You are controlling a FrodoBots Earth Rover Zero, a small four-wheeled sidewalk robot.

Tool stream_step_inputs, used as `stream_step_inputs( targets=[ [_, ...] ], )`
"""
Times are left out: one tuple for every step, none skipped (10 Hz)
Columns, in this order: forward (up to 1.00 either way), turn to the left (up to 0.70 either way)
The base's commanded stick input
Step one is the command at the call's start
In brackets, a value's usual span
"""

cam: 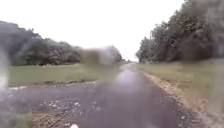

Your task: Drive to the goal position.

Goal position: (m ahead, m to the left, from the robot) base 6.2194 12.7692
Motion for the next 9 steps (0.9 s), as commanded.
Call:
stream_step_inputs(
  targets=[
    [0.70,0.00],
    [0.70,0.00],
    [0.70,0.00],
    [0.70,0.00],
    [0.70,0.00],
    [0.70,0.16],
    [0.70,0.35],
    [0.70,0.35],
    [0.70,0.35]
  ],
)
